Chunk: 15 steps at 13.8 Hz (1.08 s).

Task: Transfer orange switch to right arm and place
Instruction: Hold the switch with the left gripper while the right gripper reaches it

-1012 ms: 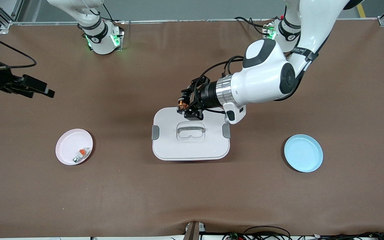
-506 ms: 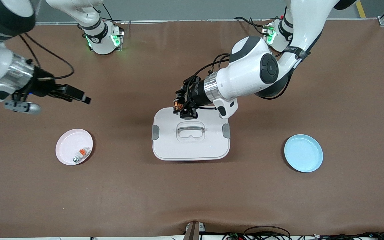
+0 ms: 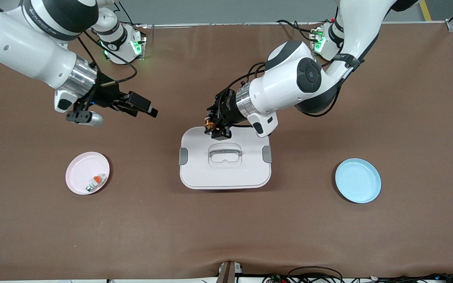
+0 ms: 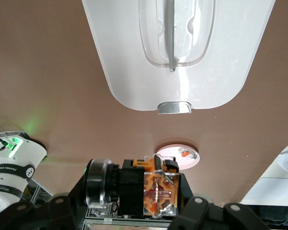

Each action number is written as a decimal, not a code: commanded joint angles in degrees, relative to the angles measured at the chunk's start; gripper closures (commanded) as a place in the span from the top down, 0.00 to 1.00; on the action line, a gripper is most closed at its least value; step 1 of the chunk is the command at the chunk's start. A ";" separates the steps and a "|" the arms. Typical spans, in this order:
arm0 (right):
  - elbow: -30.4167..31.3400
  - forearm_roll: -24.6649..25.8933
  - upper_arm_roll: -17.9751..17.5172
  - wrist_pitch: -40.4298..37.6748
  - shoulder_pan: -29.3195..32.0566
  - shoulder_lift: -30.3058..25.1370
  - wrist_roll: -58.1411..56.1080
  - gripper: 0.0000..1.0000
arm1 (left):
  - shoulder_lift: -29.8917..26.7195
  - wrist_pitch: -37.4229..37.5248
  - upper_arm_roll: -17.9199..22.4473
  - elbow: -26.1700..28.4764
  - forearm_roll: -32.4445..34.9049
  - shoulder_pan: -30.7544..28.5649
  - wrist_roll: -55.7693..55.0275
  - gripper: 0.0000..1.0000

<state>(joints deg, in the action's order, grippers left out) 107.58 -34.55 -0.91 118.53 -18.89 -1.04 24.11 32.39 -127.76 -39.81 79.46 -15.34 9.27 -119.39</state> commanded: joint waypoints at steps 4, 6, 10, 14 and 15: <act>5.62 -12.17 0.56 16.36 -8.16 2.70 -1.07 1.00 | -0.31 -0.64 0.70 -0.18 1.54 0.75 -1.20 0.00; 5.54 -15.63 0.56 20.23 -10.28 5.07 -4.05 1.00 | -0.14 -0.64 0.70 -0.10 1.71 0.75 -1.20 0.00; 5.18 -17.48 0.56 20.60 -11.16 6.67 -4.86 1.00 | 0.12 -0.64 0.70 -0.10 1.80 0.75 -1.20 0.00; 3.34 -18.01 0.47 20.42 -11.51 6.67 -5.90 1.00 | -0.05 -0.64 0.70 -0.27 1.80 0.75 -1.29 0.00; 3.25 -18.88 0.39 20.42 -11.78 6.67 -7.48 1.00 | 0.04 -0.64 0.70 -0.27 1.80 0.75 -1.29 0.00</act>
<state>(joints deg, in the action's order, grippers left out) 111.54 -50.87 -0.90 138.98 -29.65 5.95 19.34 32.53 -127.82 -39.61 79.60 -14.75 9.28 -119.39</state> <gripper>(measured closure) 0.000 0.273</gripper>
